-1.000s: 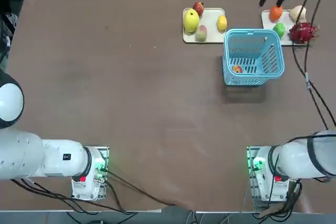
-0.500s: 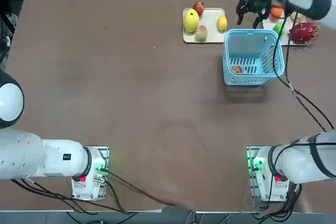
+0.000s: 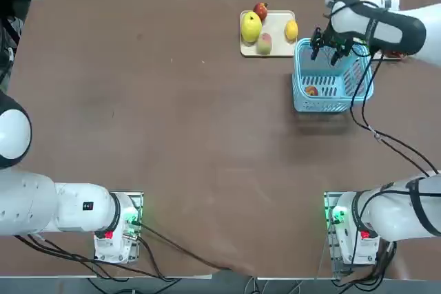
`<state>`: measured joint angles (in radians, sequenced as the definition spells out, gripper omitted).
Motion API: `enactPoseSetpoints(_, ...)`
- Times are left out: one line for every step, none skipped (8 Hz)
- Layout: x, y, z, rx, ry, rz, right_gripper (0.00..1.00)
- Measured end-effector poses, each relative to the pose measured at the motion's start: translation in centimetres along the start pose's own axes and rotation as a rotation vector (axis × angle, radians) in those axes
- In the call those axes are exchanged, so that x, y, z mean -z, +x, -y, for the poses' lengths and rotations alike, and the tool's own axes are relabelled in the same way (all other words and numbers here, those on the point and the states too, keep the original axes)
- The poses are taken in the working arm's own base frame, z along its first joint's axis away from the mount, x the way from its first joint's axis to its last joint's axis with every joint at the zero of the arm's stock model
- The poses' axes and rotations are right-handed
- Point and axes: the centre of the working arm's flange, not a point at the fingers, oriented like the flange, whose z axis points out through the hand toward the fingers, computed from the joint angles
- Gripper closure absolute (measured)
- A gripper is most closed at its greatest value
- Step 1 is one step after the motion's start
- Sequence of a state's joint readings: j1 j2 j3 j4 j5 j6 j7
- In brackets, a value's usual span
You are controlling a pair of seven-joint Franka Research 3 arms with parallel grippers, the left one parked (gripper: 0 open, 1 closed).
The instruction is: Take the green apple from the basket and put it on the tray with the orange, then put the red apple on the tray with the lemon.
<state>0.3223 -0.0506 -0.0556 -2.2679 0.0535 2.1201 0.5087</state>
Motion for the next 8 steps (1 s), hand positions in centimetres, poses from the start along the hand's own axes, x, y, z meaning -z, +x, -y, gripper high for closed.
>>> enactPoseSetpoints(-1.0, -0.3, -0.2, 0.000, 0.001, -0.004, 0.00)
enactPoseSetpoints(-2.0, -0.7, -0.3, 0.001, 0.001, -0.006, 0.00)
enactPoseSetpoints(-2.9, -1.0, -0.4, 0.003, 0.004, -0.014, 0.00)
enactPoseSetpoints(-3.8, -1.3, -0.5, 0.006, 0.009, -0.025, 0.00)
enactPoseSetpoints(-4.6, -1.7, -0.4, 0.012, 0.012, -0.034, 0.00)
enactPoseSetpoints(-5.5, -2.2, 0.0, 0.025, 0.014, -0.042, 0.00)
enactPoseSetpoints(-6.4, -2.7, 0.1, 0.034, 0.018, -0.054, 0.00)
enactPoseSetpoints(-7.4, -3.1, 0.1, 0.038, 0.025, -0.070, 0.00)
